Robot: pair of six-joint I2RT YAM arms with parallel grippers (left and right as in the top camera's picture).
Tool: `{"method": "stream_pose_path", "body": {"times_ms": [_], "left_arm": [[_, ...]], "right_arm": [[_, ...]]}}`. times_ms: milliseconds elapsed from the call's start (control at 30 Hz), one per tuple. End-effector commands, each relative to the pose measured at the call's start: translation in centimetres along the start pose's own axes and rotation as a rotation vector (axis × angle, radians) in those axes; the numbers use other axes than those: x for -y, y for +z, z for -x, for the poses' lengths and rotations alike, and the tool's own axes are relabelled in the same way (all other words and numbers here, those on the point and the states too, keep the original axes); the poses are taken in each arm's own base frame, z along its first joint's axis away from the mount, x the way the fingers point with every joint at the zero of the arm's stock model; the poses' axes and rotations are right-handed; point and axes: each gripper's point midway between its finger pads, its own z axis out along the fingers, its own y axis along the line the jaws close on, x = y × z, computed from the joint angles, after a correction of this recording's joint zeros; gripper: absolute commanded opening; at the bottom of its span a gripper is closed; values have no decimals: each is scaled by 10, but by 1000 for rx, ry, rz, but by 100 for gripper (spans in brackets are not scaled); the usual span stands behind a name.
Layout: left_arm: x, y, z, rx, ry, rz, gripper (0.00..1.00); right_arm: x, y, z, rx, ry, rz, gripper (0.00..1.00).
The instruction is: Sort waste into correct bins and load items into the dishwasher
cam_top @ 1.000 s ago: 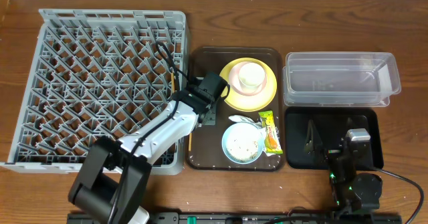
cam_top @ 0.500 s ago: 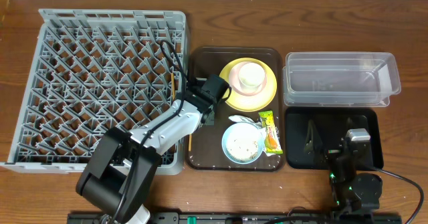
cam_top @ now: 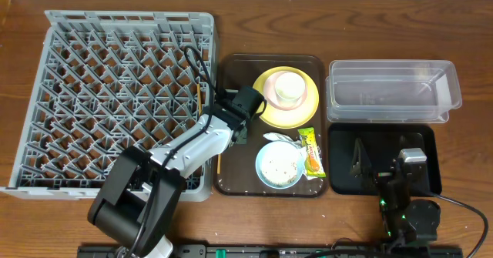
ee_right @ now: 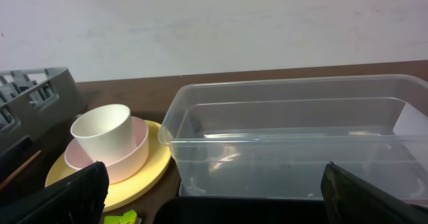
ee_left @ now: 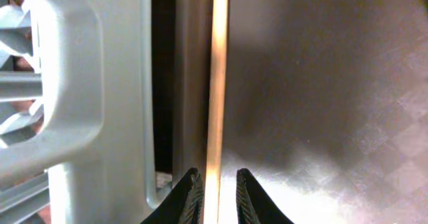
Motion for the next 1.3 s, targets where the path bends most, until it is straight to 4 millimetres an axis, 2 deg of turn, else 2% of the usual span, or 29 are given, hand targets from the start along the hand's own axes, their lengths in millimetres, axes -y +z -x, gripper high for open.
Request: {"method": "stream_pose_path", "body": {"times_ms": [0,100,267,600,700,933,1067,1267], "left_arm": [[-3,-3,-6,-22,-41,-13,19],[-4,-21,4,25,-57,-41,8],[-5,-48,12,94,-61,-62,7],[-10,-75,-5,278,-8,232,7],[-7,-68,-14,287,-8,268,7],[-12,-31,-28,209,0,346,8],[-16,-16,-31,161,-6,354,7],[-14,-5,-30,109,-45,295,8]], "right_arm": [[1,0,-2,-6,12,-2,99],[1,0,-2,-6,12,-2,99],[1,0,-1,-5,12,-2,99],[1,0,-2,-6,12,-2,99],[1,0,-1,-5,12,-2,99],[1,0,-1,-5,12,-2,99],[1,0,-2,-6,12,-2,99],[1,0,-2,-5,12,-2,99]]}}
